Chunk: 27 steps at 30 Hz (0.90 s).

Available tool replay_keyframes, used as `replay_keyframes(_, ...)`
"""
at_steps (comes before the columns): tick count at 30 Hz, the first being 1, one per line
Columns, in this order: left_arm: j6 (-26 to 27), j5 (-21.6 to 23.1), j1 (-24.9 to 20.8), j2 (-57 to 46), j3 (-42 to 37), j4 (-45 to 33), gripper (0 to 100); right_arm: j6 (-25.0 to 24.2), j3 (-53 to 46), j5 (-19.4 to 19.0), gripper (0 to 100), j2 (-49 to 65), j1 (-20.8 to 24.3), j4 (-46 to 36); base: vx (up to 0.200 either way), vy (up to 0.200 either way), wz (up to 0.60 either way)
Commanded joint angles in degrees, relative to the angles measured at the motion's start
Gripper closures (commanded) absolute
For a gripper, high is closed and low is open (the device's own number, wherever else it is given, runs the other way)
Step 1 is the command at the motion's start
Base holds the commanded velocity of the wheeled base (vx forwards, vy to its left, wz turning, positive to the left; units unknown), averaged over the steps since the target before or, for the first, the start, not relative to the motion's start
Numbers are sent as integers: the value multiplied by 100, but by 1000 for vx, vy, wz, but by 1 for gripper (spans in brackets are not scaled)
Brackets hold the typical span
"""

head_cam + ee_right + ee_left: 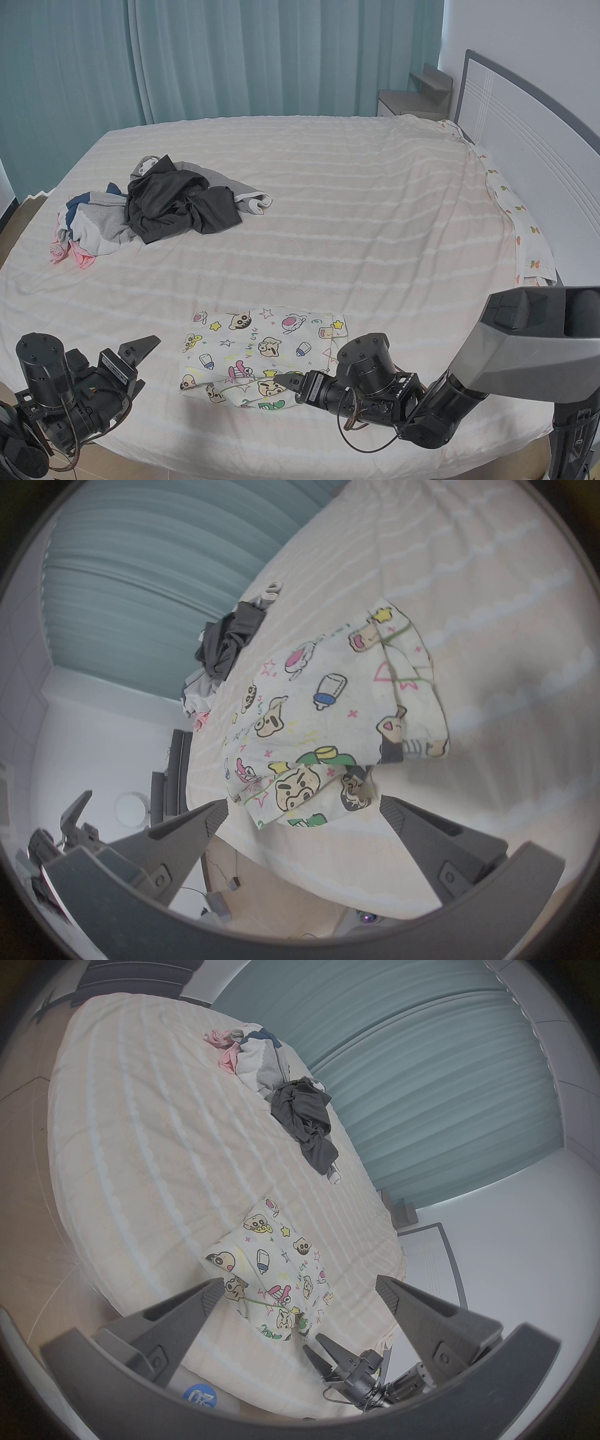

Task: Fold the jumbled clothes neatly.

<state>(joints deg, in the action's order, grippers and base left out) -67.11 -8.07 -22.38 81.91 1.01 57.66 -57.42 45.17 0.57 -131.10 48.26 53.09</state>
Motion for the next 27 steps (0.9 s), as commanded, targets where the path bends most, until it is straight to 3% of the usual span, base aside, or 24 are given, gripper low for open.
replay_keyframes(1, -4, -2, 6, 27, -101, -1, 0, -331, 361, 101, 0, -162, 69, -264, 0, 0, 0)
replay_keyframes(7, -4, -2, 15, 27, -101, -1, 0, -481, 924, 338, 0, -355, 17, -818, 0, 0, 0)
replay_keyframes(12, -4, -10, 41, 27, -101, -1, 0, -534, 1653, 769, 0, -724, 25, -1424, 0, 0, 0)
replay_keyframes(20, -4, -10, 50, 36, -101, -9, 0, -1017, 2022, 813, 0, -759, -98, -1749, 0, 0, 0)
replay_keyframes(27, -4, -10, 50, 36, -101, -9, 0, -1061, 2022, 830, 0, -751, -124, -1767, 0, 0, 0)
